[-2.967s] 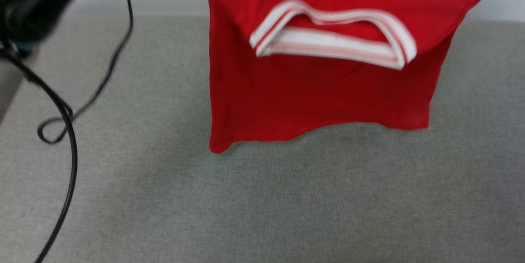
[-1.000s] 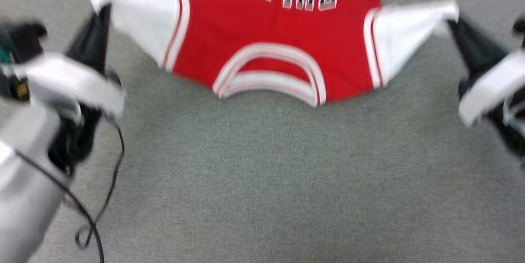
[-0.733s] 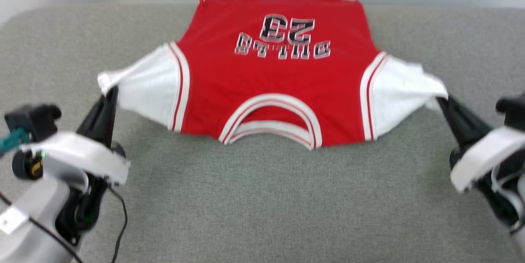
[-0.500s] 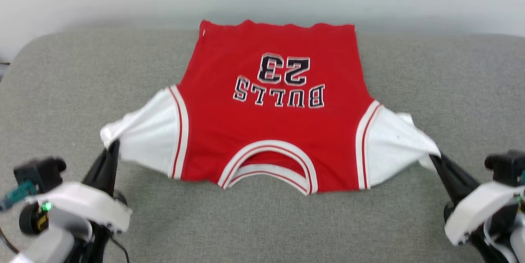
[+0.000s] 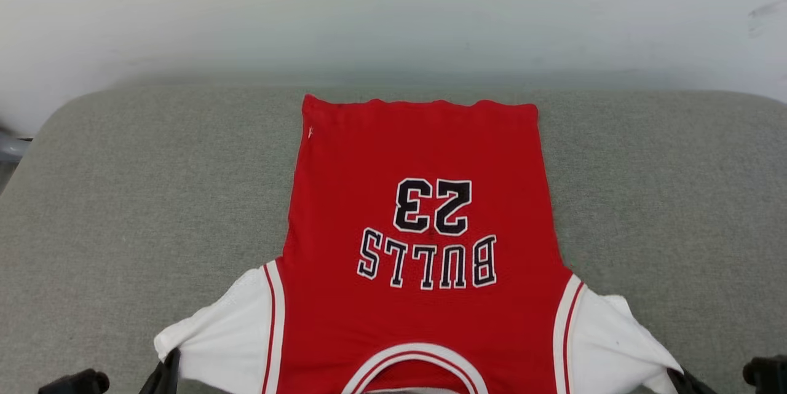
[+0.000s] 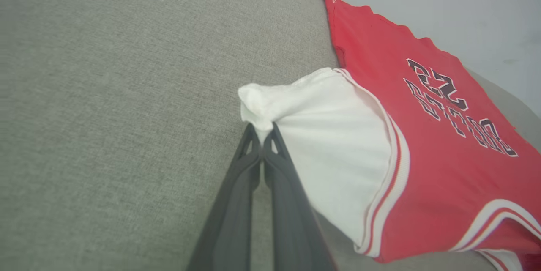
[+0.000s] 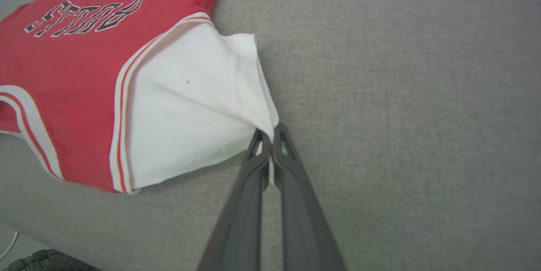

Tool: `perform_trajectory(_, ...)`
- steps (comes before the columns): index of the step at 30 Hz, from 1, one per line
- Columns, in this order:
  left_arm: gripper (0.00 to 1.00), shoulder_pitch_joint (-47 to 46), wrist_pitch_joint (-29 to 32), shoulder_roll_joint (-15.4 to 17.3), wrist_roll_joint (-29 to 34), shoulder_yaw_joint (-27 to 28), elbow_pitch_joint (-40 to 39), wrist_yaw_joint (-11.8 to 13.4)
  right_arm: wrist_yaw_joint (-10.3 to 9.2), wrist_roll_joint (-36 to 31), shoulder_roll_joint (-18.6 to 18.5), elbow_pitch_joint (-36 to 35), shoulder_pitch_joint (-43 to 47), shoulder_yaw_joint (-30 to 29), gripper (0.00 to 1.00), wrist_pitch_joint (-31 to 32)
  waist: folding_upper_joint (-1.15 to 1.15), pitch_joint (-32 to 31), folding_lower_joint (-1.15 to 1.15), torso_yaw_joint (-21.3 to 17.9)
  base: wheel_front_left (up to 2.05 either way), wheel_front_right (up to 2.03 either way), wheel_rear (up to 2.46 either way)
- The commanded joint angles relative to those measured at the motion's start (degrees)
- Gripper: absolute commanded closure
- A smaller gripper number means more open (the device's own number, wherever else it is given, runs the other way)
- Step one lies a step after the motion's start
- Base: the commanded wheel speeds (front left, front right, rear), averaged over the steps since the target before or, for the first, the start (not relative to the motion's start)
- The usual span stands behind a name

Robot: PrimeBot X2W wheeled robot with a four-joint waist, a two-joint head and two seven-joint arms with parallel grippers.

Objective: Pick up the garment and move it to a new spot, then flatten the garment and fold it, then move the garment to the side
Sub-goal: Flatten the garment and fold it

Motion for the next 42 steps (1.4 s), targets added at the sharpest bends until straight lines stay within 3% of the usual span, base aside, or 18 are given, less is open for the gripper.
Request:
perform_trajectory(1, 1.00, 0.8, -0.3, 0.0, 0.4, 0.5, 0.2, 0.1, -0.10, -0.3, 0.1, 0.0, 0.7, -0.5, 1.00, 0.2, 0.00, -0.2, 0.01, -0.1, 0.00, 0.00, 0.00)
perform_trajectory(14, 1.00, 2.6, -0.3, -3.7, 3.2, 1.4, 3.0, -1.8, -0.10, 1.5, 3.9, 3.2, 5.4, -3.4, 1.00, -1.5, 0.00, -0.7, 0.01, 1.3, 0.00, 0.00, 0.00)
perform_trajectory(17, 1.00, 1.7, -0.3, -4.3, 4.0, 1.2, 3.2, -1.9, -0.10, 1.1, 4.5, 2.0, 3.9, -3.9, 0.00, -1.9, 0.00, -0.5, 0.01, 1.5, 0.00, 0.00, 0.00)
perform_trajectory(21, 1.00, 0.8, -0.3, -4.9, 4.8, 0.7, 3.1, -2.4, -0.08, 0.8, 4.4, -0.5, 2.4, -5.6, 0.00, -2.5, 0.00, 0.0, 0.01, 2.1, 0.00, 0.00, 0.00)
perform_trajectory(28, 1.00, -0.6, -0.2, -6.0, 6.3, 1.2, 1.9, -2.6, -0.08, -0.9, 0.1, -7.7, -5.4, -9.3, 0.00, -1.6, 0.00, 2.0, 0.01, 3.4, 0.00, 0.00, 0.00)
perform_trajectory(37, 1.00, -6.0, -0.2, -7.9, 9.7, 0.8, -0.8, -3.6, -0.08, -0.8, -7.5, -11.9, -26.8, -8.0, 0.00, 7.1, 0.00, 10.1, 0.01, 7.3, 0.00, 0.00, 0.00)
perform_trajectory(42, 1.00, -9.6, -0.2, -9.6, 11.8, 0.7, -1.6, -4.5, -0.09, -1.6, -9.8, -8.7, -40.8, -5.2, 0.00, 13.4, 0.00, 15.1, 0.01, 9.8, 0.00, 0.00, 0.00)
